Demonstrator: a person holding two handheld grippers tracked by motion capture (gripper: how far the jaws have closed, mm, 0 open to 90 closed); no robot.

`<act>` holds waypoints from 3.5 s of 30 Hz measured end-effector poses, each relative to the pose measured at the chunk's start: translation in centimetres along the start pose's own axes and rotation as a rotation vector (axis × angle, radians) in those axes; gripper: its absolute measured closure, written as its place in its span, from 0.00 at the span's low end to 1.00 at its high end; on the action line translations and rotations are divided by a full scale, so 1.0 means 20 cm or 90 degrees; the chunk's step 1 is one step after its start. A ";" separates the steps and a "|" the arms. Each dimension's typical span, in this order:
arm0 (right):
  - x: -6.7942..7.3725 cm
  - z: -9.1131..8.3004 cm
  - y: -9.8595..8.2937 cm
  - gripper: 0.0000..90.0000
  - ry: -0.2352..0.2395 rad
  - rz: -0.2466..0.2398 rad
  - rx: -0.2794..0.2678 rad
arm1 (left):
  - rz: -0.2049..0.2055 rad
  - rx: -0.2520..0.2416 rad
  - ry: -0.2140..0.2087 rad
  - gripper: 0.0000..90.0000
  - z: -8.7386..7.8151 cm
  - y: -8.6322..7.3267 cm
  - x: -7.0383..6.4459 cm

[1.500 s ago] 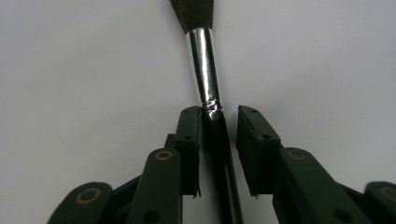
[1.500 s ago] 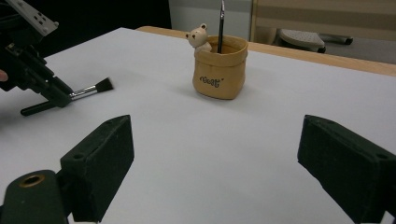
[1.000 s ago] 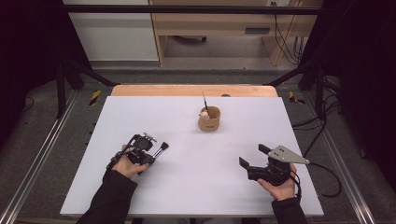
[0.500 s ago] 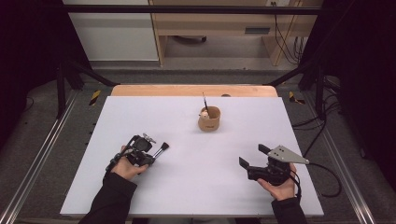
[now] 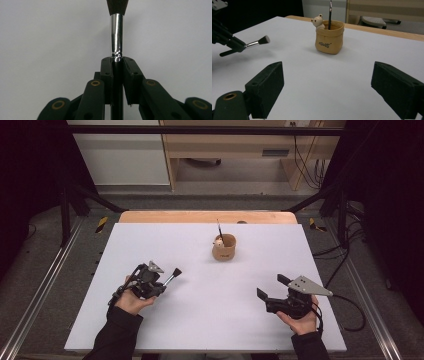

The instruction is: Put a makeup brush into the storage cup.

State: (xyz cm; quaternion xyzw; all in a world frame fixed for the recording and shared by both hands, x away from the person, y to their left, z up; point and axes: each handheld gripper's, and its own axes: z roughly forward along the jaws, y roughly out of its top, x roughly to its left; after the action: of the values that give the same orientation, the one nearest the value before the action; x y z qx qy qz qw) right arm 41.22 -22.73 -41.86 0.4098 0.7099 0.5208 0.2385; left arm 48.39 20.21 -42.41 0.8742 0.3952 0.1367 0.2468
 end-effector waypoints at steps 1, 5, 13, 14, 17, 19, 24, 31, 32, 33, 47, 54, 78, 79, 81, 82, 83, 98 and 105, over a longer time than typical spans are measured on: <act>0.00 0.00 0.00 0.13 0.000 0.001 -0.002 | -0.001 -0.005 0.000 0.88 -0.01 0.00 0.00; 0.00 0.00 0.00 0.13 0.000 0.001 -0.005 | -0.005 -0.034 0.000 0.88 -0.05 0.01 -0.02; 0.00 -0.01 0.00 0.13 -0.001 0.001 -0.007 | -0.004 -0.063 0.006 0.88 -0.08 0.01 -0.06; 0.00 -0.01 0.00 0.13 -0.001 0.001 -0.007 | -0.008 -0.069 0.006 0.88 -0.08 0.01 -0.06; 0.00 -0.01 0.00 0.13 0.000 0.001 -0.008 | -0.011 -0.084 0.008 0.88 -0.10 0.01 -0.06; 0.00 -0.01 0.00 0.13 0.000 0.002 -0.007 | -0.015 -0.088 0.002 0.88 -0.10 0.01 -0.06; 0.00 -0.01 0.01 0.13 -0.001 0.001 -0.007 | -0.023 -0.111 0.005 0.87 -0.12 0.01 -0.08; 0.01 0.00 0.01 0.13 0.000 0.002 -0.008 | -0.029 -0.151 0.012 0.87 -0.13 0.02 -0.11; 0.01 0.00 0.01 0.13 0.000 0.003 -0.010 | -0.029 -0.154 0.013 0.87 -0.13 0.02 -0.12; 0.01 0.00 0.01 0.13 0.001 0.004 -0.011 | -0.028 -0.159 0.013 0.87 -0.14 0.02 -0.12; 0.03 0.03 0.03 0.13 0.016 0.014 -0.017 | -0.027 -0.197 0.015 0.87 -0.12 0.04 -0.19; 0.05 0.04 0.05 0.13 0.017 0.026 -0.023 | -0.025 -0.214 0.024 0.87 -0.12 0.05 -0.23; 0.16 0.16 0.19 0.13 0.047 0.036 -0.038 | -0.047 -0.279 -0.003 0.87 -0.15 0.15 -0.31; 0.17 0.16 0.19 0.13 0.048 0.037 -0.038 | -0.048 -0.280 -0.001 0.88 -0.15 0.16 -0.32; 0.18 0.17 0.20 0.13 0.049 0.045 -0.039 | -0.049 -0.282 0.000 0.87 -0.14 0.16 -0.32; 0.18 0.17 0.20 0.13 0.048 0.050 -0.040 | -0.051 -0.284 -0.001 0.87 -0.14 0.16 -0.33; 0.18 0.17 0.21 0.13 0.048 0.053 -0.042 | -0.054 -0.286 -0.002 0.87 -0.15 0.16 -0.33; 0.21 0.18 0.24 0.14 0.052 0.093 -0.070 | -0.083 -0.318 -0.021 0.87 -0.12 0.14 -0.37; 0.25 0.22 0.24 0.15 0.064 0.112 -0.081 | -0.102 -0.341 -0.039 0.87 -0.10 0.11 -0.40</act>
State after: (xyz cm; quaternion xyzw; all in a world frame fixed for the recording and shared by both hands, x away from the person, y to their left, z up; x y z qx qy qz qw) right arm 43.44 -15.63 -38.35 0.4276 0.6477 0.6038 0.1815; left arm 43.83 13.54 -39.89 0.7472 0.4055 0.1901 0.4911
